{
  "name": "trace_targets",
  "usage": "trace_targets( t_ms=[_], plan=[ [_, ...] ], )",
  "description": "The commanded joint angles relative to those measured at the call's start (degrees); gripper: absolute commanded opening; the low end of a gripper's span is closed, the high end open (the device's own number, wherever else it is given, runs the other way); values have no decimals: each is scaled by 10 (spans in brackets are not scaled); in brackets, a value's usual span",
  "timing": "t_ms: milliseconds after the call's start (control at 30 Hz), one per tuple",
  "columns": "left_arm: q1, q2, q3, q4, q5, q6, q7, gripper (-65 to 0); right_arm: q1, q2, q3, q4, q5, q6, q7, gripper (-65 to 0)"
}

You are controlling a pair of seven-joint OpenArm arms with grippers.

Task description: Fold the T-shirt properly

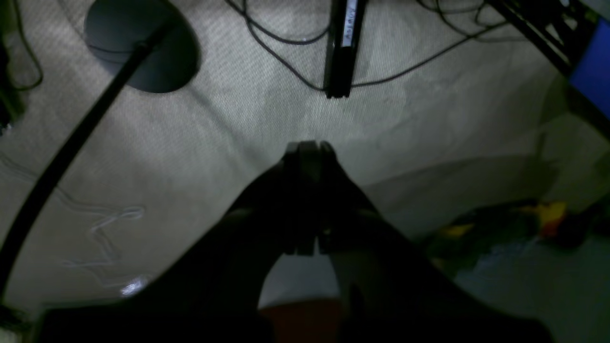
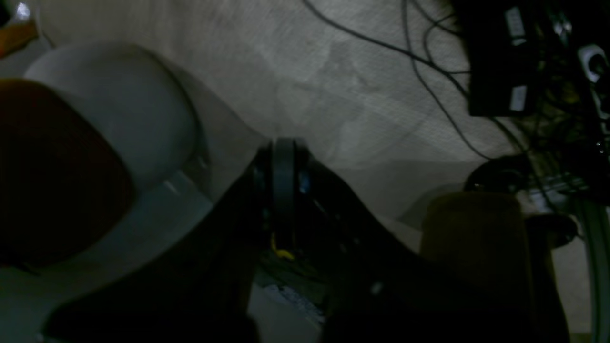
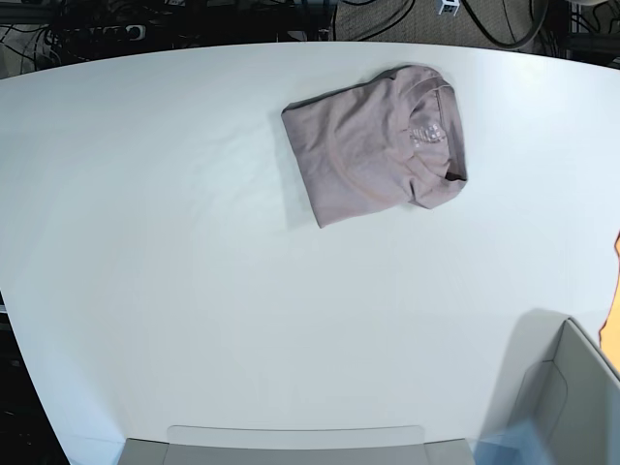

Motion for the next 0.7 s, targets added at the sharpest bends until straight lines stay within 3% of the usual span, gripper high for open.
trace_targets(
  t_ms=[0, 133, 233, 400, 667],
  plan=[
    [-6, -7, 10, -26, 5, 22, -9, -650, 18, 12, -10, -22, -6, 3, 4, -650],
    [-47, -13, 36, -129, 5, 129, -69, -650, 91, -14, -56, -108, -10, 3, 20, -650],
    [-73, -13, 42, -196, 5, 182, -118, -650, 133, -28, -99, -156, -10, 3, 21, -650],
    [-99, -17, 44, -282, 6, 214, -198, -650, 183, -59, -175, -217, -10, 3, 21, -650],
    [-121, -19, 44, -311, 6, 217, -214, -650, 253, -97, -328, -302, -10, 3, 22, -650]
  ],
)
